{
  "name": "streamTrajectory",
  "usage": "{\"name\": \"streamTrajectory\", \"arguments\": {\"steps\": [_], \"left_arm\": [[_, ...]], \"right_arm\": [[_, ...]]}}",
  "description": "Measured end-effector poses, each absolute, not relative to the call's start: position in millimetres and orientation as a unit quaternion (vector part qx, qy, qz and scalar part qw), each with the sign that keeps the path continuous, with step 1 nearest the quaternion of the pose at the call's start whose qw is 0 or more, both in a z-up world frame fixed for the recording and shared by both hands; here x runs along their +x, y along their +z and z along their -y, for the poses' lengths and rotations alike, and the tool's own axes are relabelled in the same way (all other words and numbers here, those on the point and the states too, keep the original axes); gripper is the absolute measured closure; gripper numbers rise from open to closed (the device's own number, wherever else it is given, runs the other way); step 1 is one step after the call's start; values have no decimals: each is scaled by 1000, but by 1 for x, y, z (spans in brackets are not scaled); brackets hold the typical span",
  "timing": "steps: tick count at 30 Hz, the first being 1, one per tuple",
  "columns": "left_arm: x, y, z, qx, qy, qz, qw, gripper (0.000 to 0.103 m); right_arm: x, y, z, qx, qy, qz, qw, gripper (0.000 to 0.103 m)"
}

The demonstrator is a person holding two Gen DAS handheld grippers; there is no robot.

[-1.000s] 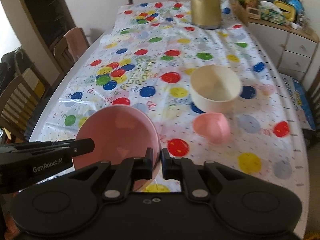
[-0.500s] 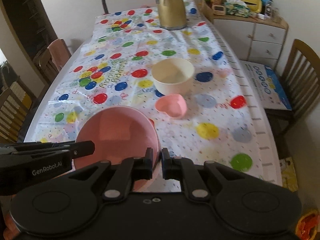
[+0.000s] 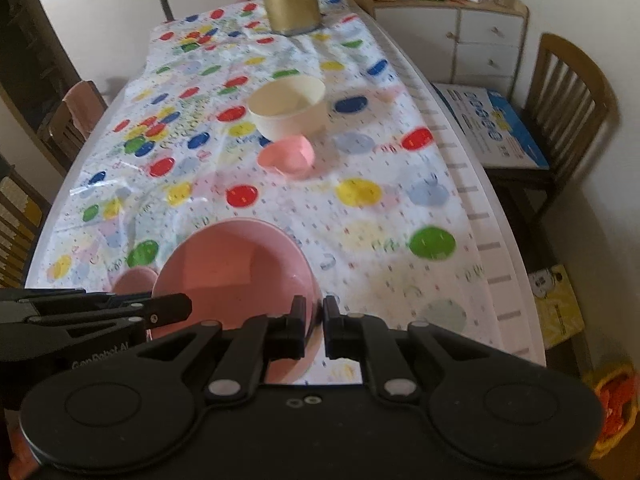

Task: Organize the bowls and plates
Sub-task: 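Carry the pink bowl with the left gripper next to the bear-shaped plate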

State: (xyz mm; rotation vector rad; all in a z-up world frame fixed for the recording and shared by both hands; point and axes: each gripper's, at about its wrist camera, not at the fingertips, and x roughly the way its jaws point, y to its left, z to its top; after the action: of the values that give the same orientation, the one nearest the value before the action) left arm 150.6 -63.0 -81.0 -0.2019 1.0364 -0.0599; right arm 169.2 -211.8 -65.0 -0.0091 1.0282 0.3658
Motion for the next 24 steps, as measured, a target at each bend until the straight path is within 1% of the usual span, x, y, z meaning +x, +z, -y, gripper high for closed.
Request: {"name": "streamTrajectory", "arguments": {"steps": [11,24], "left_arm": [[147,-116,91,-73,-63,-535,840,94],[147,-129,101,-53,-82,-550,830,94]], "right_arm": [[154,-94,235,7,136,-515,847,96],[150,-112,248,23,120,-532,838,96]]}}
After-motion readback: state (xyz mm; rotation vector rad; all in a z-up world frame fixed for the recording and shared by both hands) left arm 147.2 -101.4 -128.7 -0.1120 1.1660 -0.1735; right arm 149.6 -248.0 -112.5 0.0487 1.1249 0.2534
